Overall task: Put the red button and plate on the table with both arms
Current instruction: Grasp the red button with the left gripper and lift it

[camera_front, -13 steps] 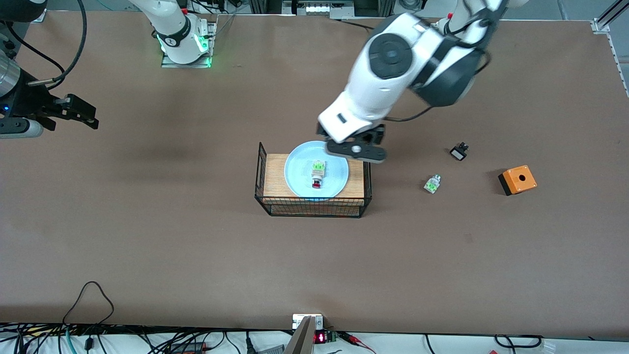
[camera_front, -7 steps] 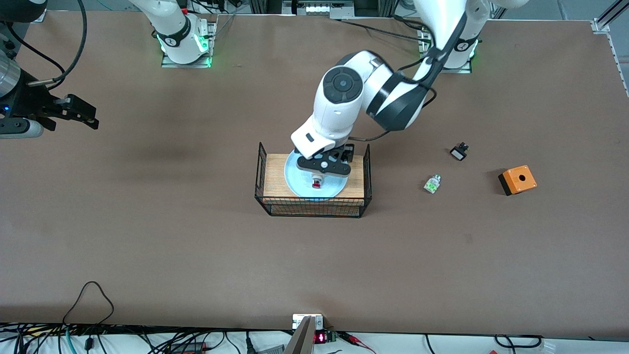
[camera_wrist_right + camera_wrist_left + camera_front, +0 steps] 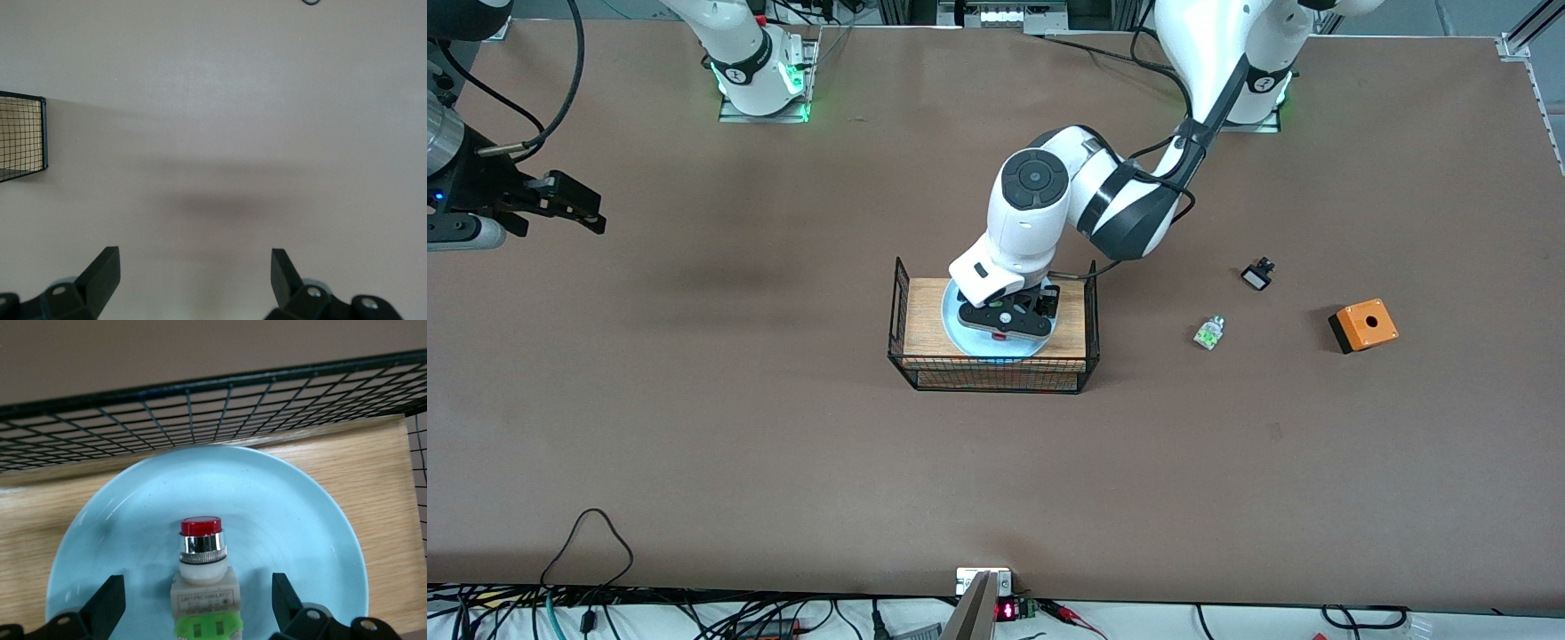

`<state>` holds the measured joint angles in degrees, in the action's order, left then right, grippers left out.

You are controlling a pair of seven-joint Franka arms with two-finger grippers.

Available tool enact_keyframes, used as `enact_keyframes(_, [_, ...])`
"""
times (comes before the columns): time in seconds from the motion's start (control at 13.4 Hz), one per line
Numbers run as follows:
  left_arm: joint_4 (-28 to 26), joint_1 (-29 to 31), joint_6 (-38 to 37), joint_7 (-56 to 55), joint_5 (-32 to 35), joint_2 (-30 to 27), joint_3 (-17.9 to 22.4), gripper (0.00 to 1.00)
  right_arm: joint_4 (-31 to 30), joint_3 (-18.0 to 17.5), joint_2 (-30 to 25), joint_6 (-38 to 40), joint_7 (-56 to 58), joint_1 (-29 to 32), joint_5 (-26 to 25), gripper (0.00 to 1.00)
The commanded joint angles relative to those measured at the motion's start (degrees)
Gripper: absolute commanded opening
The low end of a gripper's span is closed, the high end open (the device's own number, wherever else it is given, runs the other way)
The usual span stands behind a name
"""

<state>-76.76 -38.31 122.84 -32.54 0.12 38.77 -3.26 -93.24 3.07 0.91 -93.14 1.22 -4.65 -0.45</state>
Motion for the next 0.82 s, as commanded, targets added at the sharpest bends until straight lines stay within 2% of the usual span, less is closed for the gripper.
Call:
enact_keyframes(0.0, [0.8, -1.2, -0.6, -1.0, 1.4, 0.1, 0.5, 0.46, 0.6, -0.1, 0.1, 0.5, 0.2, 0.2, 0.2, 1.0])
enact_keyframes(0.15, [0.3, -2.3, -0.6, -1.2, 1.3, 0.2, 0.5, 0.3, 0.6, -0.1, 0.1, 0.5, 0.1, 0.2, 0.2, 1.0])
enact_keyframes(0.3, [0.3, -2.5, -0.6, -1.2, 1.1, -0.1, 0.5, 0.22, 0.6, -0.1, 0.1, 0.6, 0.4, 0.2, 0.2, 1.0])
enact_keyframes(0.45, [0.8, -1.9, -1.8, -1.0, 0.7, -2.0, 0.5, 0.21, 0.6, -0.1, 0.0, 0.6, 0.6, 0.2, 0.1, 1.0])
enact_keyframes(0.75, [1.3, 0.2, -14.2, -0.2, 0.8, -9.3, 0.6, 0.22, 0.6, -0.1, 0.0, 0.7, 0.4, 0.1, 0.2, 1.0])
